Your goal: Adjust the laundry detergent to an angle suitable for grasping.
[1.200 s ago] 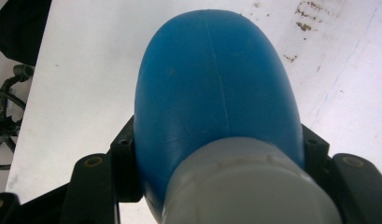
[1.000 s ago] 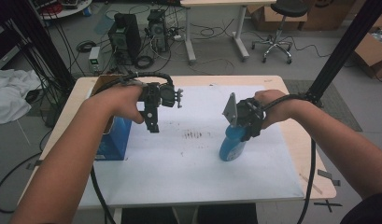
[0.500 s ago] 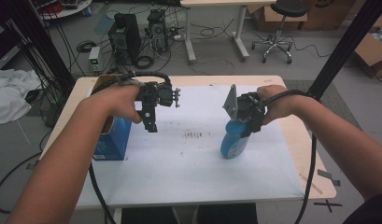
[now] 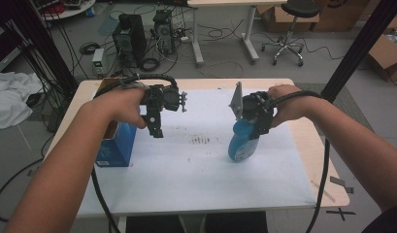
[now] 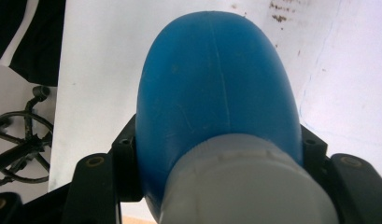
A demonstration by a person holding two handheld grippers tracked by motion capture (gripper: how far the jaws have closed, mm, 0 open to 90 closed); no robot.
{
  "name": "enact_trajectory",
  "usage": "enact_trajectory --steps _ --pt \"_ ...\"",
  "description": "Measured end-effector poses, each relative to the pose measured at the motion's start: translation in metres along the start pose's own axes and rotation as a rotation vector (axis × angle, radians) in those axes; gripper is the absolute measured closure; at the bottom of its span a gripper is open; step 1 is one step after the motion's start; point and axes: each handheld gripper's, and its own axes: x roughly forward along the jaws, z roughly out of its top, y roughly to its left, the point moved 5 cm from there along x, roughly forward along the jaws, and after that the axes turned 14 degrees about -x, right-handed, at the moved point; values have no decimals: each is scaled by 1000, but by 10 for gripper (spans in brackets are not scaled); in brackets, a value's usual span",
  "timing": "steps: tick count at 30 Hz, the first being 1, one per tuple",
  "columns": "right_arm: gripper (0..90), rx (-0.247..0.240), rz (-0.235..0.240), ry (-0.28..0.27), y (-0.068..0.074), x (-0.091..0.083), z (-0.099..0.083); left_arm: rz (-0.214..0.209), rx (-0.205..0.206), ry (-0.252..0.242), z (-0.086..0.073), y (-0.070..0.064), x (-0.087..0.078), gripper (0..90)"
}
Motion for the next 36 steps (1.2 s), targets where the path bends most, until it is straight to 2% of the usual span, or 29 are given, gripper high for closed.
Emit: enact_trajectory --steps 6,8,9,11,13,14,16,20,24,25,26,30,36 --pt "381 41 1 2 -1 -3 2 11 -3 -2 -1 -1 -1 1" --pt "381 68 0 10 -1 -4 2 9 1 2 0 -2 -2 1" --pt "381 97 -1 11 -2 -5 3 8 2 0 0 -2 -2 1" --pt "380 113 -3 12 -3 -5 3 10 7 0 1 -4 -3 1" --pt "380 177 -27 19 -6 -8 4 9 8 2 1 -5 -4 1" --pt "380 177 -27 19 -6 -8 4 9 14 2 1 -6 -4 1" --pt "381 221 -35 33 -7 -9 4 12 16 3 1 -7 -5 1" --pt "381 307 -28 34 -10 -10 3 13 16 -5 0 -8 -6 1" --pt "381 372 -17 37 -11 -8 2 21 13 15 -2 -7 -6 1" --pt "381 409 -16 44 -12 -7 2 22 13 13 -2 -8 -6 1" --pt "381 409 -16 44 -12 -7 2 22 16 13 -2 -8 -6 1" --pt "380 515 -11 24 -14 -4 1 24 19 3 -2 -8 -7 1" --pt "380 665 -38 2 -14 2 -2 26 27 7 0 -10 -6 1"
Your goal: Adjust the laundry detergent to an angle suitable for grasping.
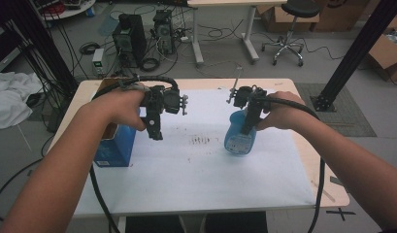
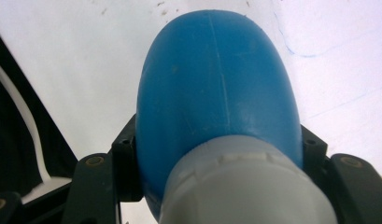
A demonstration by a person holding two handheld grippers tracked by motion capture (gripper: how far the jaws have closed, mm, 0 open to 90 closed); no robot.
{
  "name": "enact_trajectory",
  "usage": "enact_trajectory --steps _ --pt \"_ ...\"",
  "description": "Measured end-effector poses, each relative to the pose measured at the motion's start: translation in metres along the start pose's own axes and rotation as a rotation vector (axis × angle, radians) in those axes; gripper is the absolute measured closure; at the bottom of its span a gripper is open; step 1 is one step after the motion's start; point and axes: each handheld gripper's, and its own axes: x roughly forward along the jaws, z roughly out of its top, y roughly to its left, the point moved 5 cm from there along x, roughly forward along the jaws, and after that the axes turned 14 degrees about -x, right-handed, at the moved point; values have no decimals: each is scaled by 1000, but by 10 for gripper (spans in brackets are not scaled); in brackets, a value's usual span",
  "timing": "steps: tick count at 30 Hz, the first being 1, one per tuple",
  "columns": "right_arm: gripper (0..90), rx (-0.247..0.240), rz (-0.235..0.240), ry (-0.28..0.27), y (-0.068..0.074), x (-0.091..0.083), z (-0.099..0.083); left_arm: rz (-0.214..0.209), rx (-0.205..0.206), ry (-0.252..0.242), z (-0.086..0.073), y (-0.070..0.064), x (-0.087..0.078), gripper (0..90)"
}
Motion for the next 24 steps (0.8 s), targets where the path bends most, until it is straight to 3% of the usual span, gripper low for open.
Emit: enact_trajectory --steps 6,9,14,24 --pt "380 167 -9 -32 -1 5 -1 5 0 2 1 -2 0 1" --pt "380 218 -31 -29 -2 6 -1 8 2 6 1 -3 -1 1" --pt "381 239 -59 -27 -3 6 -1 7 4 -6 -1 -6 -3 1" --pt "380 234 -32 -30 1 22 1 3 2 0 -5 -6 1 1"
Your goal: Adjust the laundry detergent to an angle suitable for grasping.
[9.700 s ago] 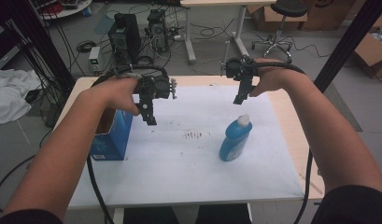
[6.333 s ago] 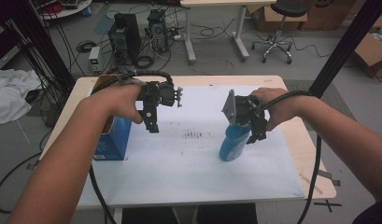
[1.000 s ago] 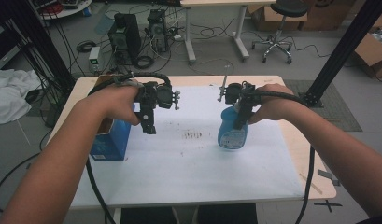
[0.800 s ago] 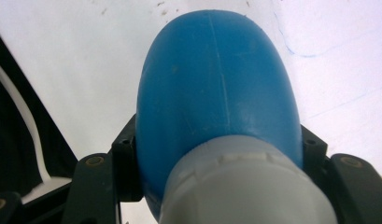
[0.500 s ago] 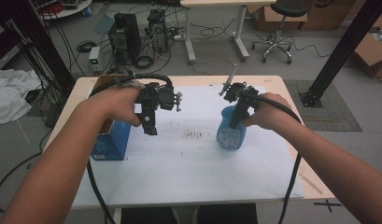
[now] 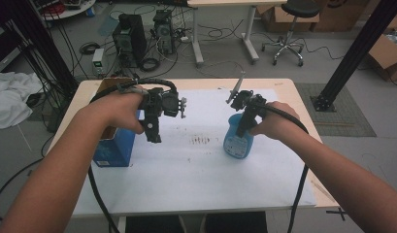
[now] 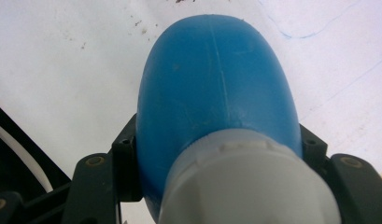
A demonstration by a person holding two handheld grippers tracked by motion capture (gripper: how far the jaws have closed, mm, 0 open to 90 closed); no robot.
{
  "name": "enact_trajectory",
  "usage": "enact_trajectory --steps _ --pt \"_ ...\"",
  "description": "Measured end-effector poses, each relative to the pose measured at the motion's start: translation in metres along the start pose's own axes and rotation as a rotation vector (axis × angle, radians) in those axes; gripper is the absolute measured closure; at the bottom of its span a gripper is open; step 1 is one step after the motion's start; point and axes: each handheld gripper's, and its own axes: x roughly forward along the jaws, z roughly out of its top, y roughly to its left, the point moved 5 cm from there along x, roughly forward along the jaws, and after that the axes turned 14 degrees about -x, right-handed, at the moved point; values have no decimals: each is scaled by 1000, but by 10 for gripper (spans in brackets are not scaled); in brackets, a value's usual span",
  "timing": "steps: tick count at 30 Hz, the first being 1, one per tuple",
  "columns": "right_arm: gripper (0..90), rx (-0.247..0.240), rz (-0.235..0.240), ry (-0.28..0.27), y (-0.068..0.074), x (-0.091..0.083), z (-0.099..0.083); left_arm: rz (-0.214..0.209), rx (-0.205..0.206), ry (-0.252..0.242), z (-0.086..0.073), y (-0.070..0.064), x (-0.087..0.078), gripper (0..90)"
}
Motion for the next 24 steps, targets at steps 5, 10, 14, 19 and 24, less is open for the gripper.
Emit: enact_trajectory --steps 5,10,14,19,24 --pt "380 0 -5 -8 0 6 1 -2 4 -4 1 -1 2 1" --pt "380 1 -3 -14 -1 9 0 -7 3 3 1 -1 4 1" --pt "380 -6 -7 -18 -1 10 0 -6 4 2 1 -1 5 1" --pt "380 -17 -13 -16 1 11 1 -11 1 6 1 -1 7 1" --pt "378 -24 -15 1 2 11 2 -13 0 4 1 0 10 1"
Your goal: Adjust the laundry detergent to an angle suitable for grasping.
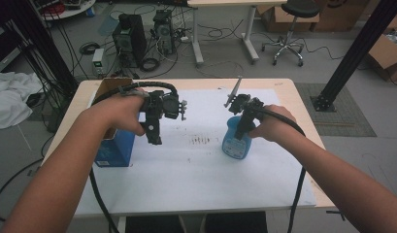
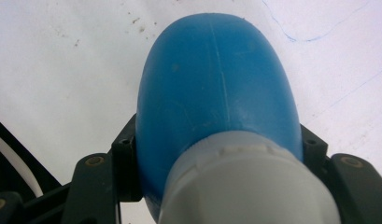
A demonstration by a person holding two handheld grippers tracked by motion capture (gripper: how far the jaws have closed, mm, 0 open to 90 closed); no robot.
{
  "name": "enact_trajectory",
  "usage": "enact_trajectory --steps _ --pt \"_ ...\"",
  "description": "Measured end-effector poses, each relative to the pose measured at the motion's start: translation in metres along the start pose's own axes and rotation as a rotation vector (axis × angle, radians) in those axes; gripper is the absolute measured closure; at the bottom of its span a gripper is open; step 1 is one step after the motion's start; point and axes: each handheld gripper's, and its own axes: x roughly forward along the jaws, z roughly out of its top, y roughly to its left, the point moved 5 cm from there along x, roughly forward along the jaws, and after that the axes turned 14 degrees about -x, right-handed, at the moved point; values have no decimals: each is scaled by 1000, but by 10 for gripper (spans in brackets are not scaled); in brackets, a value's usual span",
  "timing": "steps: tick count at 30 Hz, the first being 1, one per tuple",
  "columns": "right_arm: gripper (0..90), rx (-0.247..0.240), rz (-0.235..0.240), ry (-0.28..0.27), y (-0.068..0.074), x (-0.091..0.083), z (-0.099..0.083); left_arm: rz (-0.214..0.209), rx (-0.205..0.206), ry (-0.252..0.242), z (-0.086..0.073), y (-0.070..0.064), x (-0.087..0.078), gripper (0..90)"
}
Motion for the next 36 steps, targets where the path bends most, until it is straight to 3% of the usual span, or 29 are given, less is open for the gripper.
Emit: enact_trajectory --steps 10,25,36 --pt "375 -13 8 28 0 0 1 -1 -6 3 -3 0 -1 1" --pt "370 -32 10 19 -1 -1 0 -1 -13 5 -4 -1 -2 1" --pt "311 -38 4 -1 -3 -3 1 1 -7 12 -4 0 -1 1"
